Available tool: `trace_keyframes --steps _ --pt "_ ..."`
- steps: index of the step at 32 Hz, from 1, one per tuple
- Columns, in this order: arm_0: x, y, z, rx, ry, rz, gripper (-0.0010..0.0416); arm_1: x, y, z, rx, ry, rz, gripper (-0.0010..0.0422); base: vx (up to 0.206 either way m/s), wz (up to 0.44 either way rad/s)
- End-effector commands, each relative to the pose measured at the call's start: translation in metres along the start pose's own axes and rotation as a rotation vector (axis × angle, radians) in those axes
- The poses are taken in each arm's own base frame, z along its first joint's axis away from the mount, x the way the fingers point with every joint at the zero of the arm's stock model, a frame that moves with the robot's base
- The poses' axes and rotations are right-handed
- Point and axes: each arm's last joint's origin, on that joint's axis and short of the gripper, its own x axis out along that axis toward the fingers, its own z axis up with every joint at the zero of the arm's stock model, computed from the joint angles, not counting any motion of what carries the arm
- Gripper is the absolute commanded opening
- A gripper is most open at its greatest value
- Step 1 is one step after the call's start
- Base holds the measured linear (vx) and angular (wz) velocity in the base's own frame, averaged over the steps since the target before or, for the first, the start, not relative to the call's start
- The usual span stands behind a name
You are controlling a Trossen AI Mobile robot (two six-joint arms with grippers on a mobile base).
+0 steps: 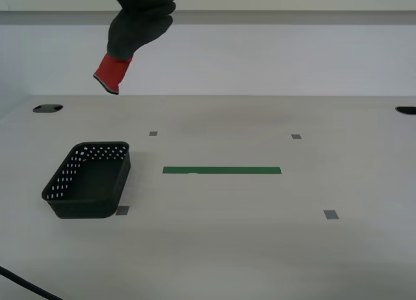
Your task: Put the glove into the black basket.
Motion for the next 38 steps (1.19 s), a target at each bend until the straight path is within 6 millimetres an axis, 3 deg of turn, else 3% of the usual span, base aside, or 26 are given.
trace_keyframes --steps 1,4,6,10,15,21,33,34,38 --pt "0.0 0.0 0.0 0.0 -0.002 -0.001 0.0 -0.003 0.015 -0.017 -0.041 -0.009 0.015 -0.0001 0.0 0.0" --pt "0.0 0.0 0.0 0.0 -0.002 -0.001 0.0001 0.002 0.024 -0.043 -0.08 -0.015 0.026 -0.0001 0.0 0.0" --pt "0.0 0.0 0.0 0.0 -0.001 -0.001 0.0001 0.015 0.029 -0.067 -0.108 -0.001 0.031 -0.0001 0.0 0.0" --pt "0.0 0.0 0.0 0.0 0.0 -0.001 0.0001 0.056 0.033 -0.107 -0.156 0.068 0.027 -0.0001 0.0 0.0" --pt "0.0 0.0 0.0 0.0 0.0 -0.002 0.0001 0.105 0.027 -0.141 -0.202 0.101 0.022 -0.0001 0.0 0.0" --pt "0.0 0.0 0.0 0.0 -0.001 -0.002 0.0 0.127 0.032 -0.158 -0.258 0.072 0.037 -0.0001 0.0 0.0" --pt "0.0 0.0 0.0 0.0 -0.002 -0.002 0.0001 0.133 0.039 -0.16 -0.302 0.045 0.03 -0.0001 0.0 0.0" --pt "0.0 0.0 0.0 0.0 0.002 -0.001 0.0001 0.152 0.039 -0.164 -0.305 0.111 0.015 -0.0001 0.0 0.0" --pt "0.0 0.0 0.0 0.0 -0.001 -0.002 0.0001 0.173 0.039 -0.168 -0.308 0.159 0.006 0.0 0.0 0.0"
